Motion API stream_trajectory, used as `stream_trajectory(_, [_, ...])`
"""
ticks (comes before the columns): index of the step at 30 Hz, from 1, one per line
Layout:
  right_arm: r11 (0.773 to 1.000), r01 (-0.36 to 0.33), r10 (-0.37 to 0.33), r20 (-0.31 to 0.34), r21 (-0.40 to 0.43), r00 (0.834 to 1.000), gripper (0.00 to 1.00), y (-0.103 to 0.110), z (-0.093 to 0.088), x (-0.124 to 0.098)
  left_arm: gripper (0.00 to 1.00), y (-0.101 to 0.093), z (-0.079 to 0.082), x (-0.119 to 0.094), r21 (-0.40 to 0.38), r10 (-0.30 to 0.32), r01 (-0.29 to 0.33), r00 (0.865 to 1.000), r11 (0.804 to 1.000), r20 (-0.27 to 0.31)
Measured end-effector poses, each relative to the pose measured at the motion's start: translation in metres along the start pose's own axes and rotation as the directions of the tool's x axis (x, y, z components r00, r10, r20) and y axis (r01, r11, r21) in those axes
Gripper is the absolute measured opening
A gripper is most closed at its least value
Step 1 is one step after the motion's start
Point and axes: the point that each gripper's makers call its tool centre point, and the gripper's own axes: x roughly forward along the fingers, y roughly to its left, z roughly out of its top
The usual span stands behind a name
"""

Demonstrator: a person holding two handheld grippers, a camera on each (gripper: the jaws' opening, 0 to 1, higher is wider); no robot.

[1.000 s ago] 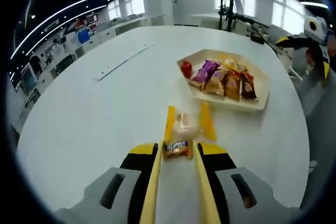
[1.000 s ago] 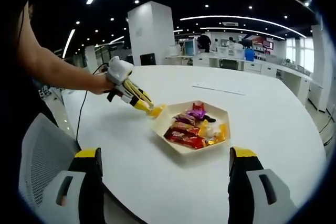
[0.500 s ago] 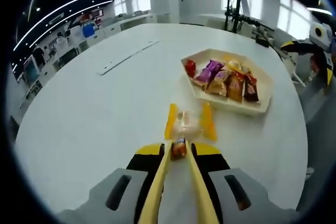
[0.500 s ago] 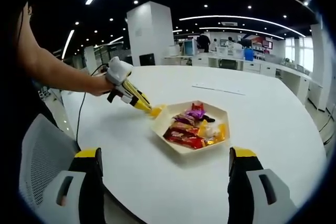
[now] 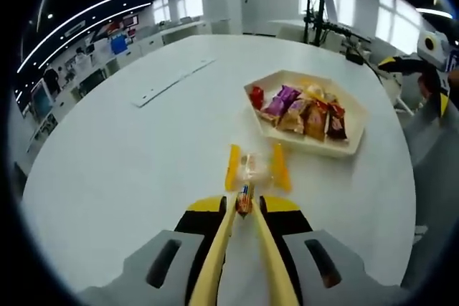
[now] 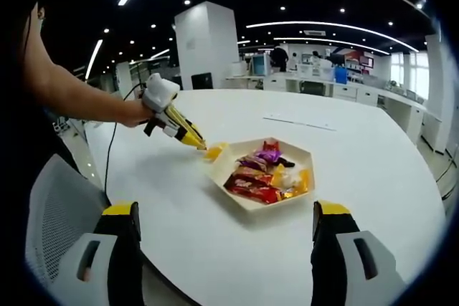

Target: Place the target food into the container with the food tongs after gripping and lifting it, then release it inside without dropping or visibly crushing the food.

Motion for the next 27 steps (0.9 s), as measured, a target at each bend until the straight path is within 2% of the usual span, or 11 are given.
stream_trajectory(17, [1.0,-0.012,0.012,-0.003,-0.01,1.0,0.98,0.003,0.0,0.0,0.14,0.013,0.02,-0.024,-0.005,0.005,-0.005,1.0,1.0,0.029])
stream_trajectory(27, [1.0,-0.021,0.021,-0.004,-0.018,1.0,0.98,0.006,0.0,0.001,0.14,0.009,0.031,-0.03,0.003,-0.014,0.013,0.999,1.0,0.04])
